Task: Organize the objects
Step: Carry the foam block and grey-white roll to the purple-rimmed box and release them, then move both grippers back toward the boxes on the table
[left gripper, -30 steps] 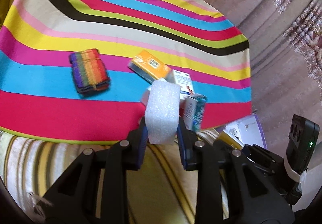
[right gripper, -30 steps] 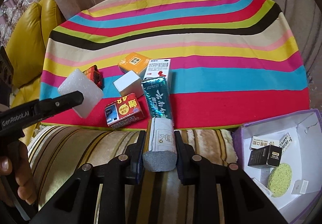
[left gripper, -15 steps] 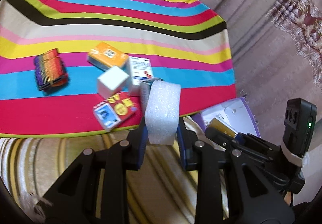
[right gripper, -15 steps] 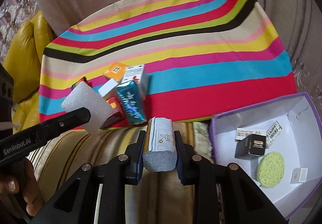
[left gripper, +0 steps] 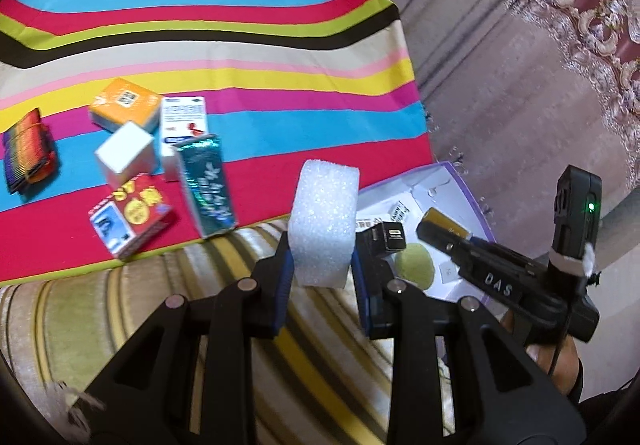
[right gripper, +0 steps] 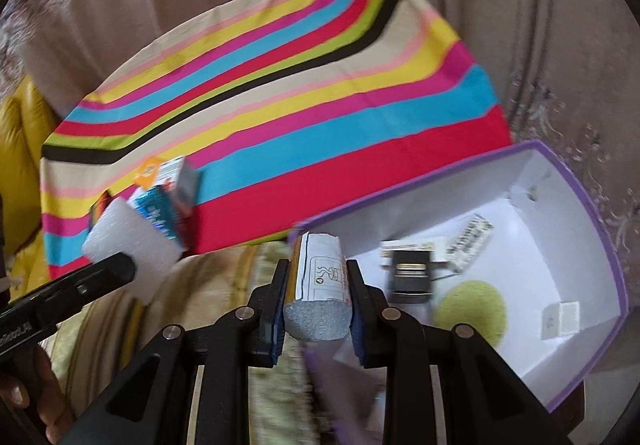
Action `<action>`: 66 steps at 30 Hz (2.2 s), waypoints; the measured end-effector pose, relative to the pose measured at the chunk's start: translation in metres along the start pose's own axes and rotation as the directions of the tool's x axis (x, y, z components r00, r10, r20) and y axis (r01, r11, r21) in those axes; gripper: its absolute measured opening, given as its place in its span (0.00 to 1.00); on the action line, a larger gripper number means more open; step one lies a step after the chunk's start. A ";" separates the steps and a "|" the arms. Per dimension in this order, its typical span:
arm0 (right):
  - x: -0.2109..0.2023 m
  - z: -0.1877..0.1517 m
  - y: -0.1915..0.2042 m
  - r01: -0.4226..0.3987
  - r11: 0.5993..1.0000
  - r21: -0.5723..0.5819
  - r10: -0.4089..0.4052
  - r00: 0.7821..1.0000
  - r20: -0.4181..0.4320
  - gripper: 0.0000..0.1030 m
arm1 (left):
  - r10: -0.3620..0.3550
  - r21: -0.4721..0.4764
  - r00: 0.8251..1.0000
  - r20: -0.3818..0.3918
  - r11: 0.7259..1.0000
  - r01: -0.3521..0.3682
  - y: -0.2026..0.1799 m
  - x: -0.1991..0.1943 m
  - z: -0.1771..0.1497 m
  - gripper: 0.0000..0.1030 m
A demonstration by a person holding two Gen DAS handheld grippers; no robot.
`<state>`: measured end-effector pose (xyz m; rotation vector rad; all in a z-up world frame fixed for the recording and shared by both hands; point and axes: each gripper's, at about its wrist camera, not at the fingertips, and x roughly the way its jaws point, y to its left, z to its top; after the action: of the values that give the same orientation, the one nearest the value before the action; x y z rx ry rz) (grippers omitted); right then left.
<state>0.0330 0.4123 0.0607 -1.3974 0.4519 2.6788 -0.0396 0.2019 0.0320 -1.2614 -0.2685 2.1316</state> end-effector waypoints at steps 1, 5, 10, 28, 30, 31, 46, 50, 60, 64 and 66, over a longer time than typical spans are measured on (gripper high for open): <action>-0.002 0.001 -0.008 0.014 1.000 0.014 -0.014 1.000 0.006 0.27 | -0.003 0.003 1.000 -0.003 1.000 0.003 -0.002 0.002 0.001 0.31; -0.007 0.006 -0.033 0.066 0.996 0.052 -0.067 0.997 0.023 0.27 | -0.022 0.026 1.000 -0.020 0.999 0.023 -0.014 0.012 0.003 0.31; -0.014 0.013 -0.060 0.131 0.987 0.094 -0.136 0.989 0.051 0.27 | -0.044 0.065 0.998 -0.041 0.997 0.046 -0.030 0.026 0.005 0.31; -0.041 0.024 -0.118 0.253 0.947 0.200 -0.278 0.954 0.110 0.31 | -0.081 0.144 0.993 -0.084 0.985 0.093 -0.070 0.051 0.011 0.42; -0.042 0.023 -0.120 0.256 0.944 0.206 -0.282 0.953 0.110 0.39 | -0.081 0.137 0.993 -0.081 0.986 0.092 -0.069 0.051 0.011 0.51; -0.043 0.023 -0.120 0.256 0.944 0.209 -0.283 0.953 0.111 0.41 | -0.084 0.133 0.993 -0.078 0.987 0.093 -0.069 0.050 0.011 0.54; -0.055 0.032 -0.084 0.350 0.926 0.144 -0.373 0.907 0.193 0.82 | 0.213 0.216 0.973 0.085 0.950 -0.226 -0.079 0.027 0.015 0.77; -0.056 0.036 -0.063 0.386 0.917 0.099 -0.399 0.892 0.212 0.87 | 0.261 0.270 0.953 0.155 0.917 -0.295 -0.078 0.018 0.014 0.79; -0.057 0.035 -0.006 0.373 0.928 -0.009 -0.353 0.885 0.305 0.87 | 0.185 0.223 0.932 0.311 0.939 -0.261 -0.040 -0.028 0.019 0.85; -0.050 0.037 0.002 0.178 0.984 -0.003 -0.172 0.953 0.248 0.87 | 0.230 0.171 0.921 0.314 0.941 -0.293 -0.018 -0.040 0.024 0.85; -0.045 0.037 0.009 0.152 0.988 -0.011 -0.146 0.963 0.229 0.87 | 0.248 0.132 0.909 0.333 0.943 -0.306 -0.003 -0.049 0.025 0.85</action>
<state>0.0279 0.4174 0.1189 -1.0647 0.2766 2.6858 -0.0427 0.1773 0.0809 -0.8948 -0.0207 2.5390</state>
